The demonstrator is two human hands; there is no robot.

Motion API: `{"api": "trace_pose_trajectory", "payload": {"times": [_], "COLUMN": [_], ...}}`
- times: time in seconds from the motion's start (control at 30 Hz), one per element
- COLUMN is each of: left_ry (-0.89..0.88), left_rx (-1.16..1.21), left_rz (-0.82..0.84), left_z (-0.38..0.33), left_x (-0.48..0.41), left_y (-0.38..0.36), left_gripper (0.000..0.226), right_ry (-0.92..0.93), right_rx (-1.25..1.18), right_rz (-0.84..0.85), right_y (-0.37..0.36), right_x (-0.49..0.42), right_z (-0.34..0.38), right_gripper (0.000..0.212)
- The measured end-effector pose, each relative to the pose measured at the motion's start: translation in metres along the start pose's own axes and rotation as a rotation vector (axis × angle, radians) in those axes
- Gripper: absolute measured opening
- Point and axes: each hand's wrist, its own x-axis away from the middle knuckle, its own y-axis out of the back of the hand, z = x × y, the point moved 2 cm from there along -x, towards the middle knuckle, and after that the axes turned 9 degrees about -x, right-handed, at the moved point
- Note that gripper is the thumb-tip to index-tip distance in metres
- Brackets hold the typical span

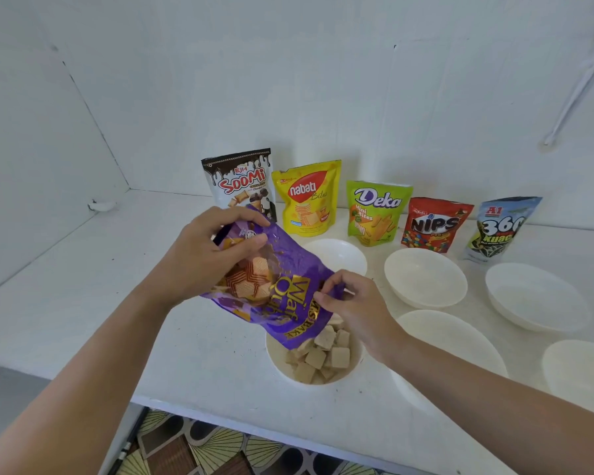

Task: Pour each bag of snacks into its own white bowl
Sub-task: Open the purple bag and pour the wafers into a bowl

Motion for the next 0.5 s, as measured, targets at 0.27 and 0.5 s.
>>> {"api": "trace_pose_trajectory", "payload": {"times": [0.27, 0.5], "left_ry": [-0.018, -0.092], "left_rx": [0.004, -0.196], "left_rz": [-0.074, 0.071], "left_z": [-0.002, -0.006], "left_x": [-0.004, -0.001], "left_y": [0.003, -0.005], "left_gripper": [0.018, 0.043], "right_ry": [0.100, -0.010], "right_rx": [-0.054, -0.040], "right_rz": [-0.042, -0.036], "right_y": [-0.003, 0.006], "right_x": [0.002, 0.005], "right_z": [0.004, -0.016], "right_gripper": [0.017, 0.017]}}
